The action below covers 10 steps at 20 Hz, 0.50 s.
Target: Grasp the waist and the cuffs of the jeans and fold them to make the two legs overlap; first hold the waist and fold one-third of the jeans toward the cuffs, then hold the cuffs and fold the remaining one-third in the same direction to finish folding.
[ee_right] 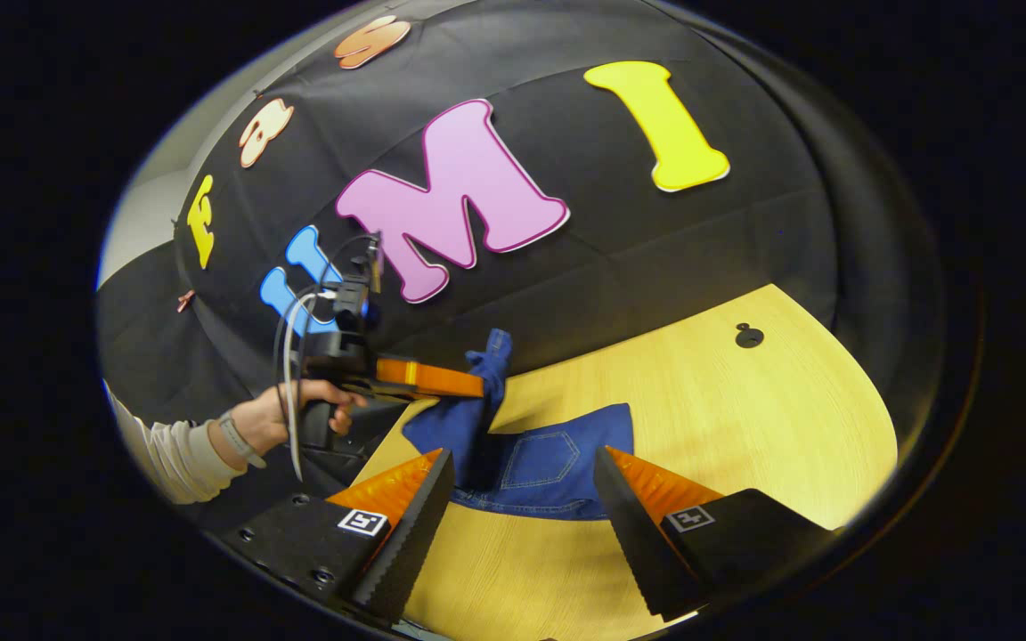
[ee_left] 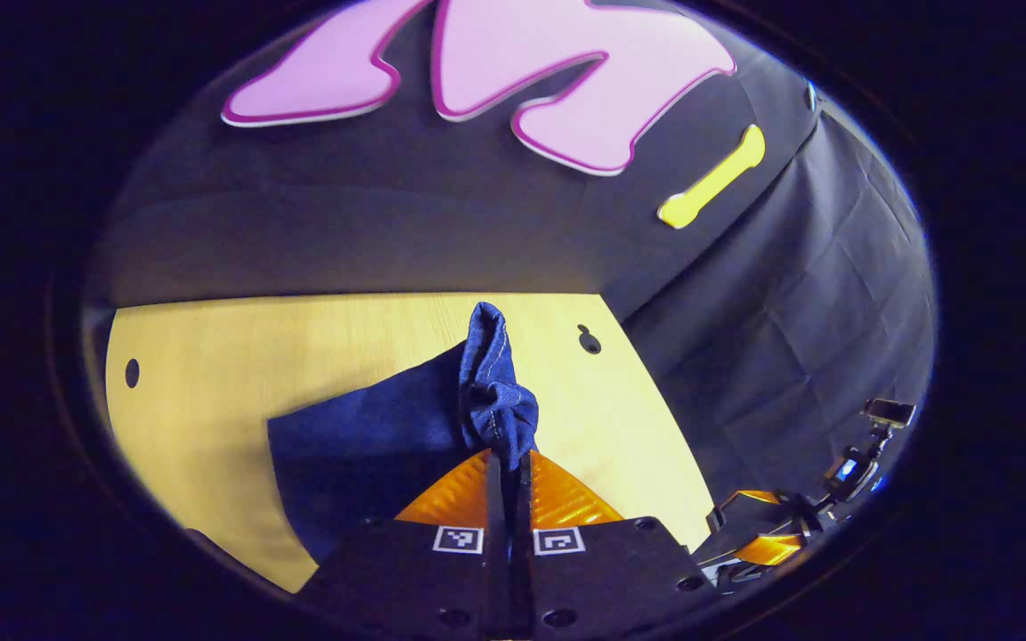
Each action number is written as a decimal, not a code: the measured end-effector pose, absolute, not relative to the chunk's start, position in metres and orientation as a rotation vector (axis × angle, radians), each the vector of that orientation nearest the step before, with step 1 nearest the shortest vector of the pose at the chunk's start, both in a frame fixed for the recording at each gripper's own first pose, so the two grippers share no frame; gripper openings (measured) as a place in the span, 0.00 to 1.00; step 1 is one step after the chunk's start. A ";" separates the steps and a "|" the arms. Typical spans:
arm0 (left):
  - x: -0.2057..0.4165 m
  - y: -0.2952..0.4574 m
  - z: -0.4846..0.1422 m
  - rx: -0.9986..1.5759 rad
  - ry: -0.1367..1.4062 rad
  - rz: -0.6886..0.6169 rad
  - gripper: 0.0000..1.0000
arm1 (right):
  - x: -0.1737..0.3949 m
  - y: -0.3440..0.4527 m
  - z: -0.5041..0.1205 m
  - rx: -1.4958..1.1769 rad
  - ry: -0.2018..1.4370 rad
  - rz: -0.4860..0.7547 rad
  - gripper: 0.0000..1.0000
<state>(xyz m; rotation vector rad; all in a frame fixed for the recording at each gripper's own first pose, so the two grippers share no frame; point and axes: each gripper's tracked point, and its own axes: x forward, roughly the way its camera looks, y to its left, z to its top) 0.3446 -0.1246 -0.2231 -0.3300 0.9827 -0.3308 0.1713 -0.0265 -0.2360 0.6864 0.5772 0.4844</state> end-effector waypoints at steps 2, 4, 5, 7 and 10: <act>0.341 -0.156 -0.268 -0.270 1.066 -0.315 0.06 | 0.168 -0.038 -0.250 0.683 0.596 0.456 0.96; 0.339 -0.178 -0.316 -0.236 1.134 -0.293 0.06 | 0.167 -0.048 -0.258 0.693 0.608 0.437 0.96; 0.339 -0.182 -0.334 -0.228 1.166 -0.279 0.06 | 0.169 -0.052 -0.262 0.696 0.615 0.429 0.96; 0.339 -0.187 -0.359 -0.208 1.193 -0.245 0.07 | 0.173 -0.060 -0.268 0.678 0.618 0.419 0.96; 0.330 -0.198 -0.378 -0.167 1.226 -0.270 0.20 | 0.181 -0.066 -0.272 0.650 0.623 0.426 1.00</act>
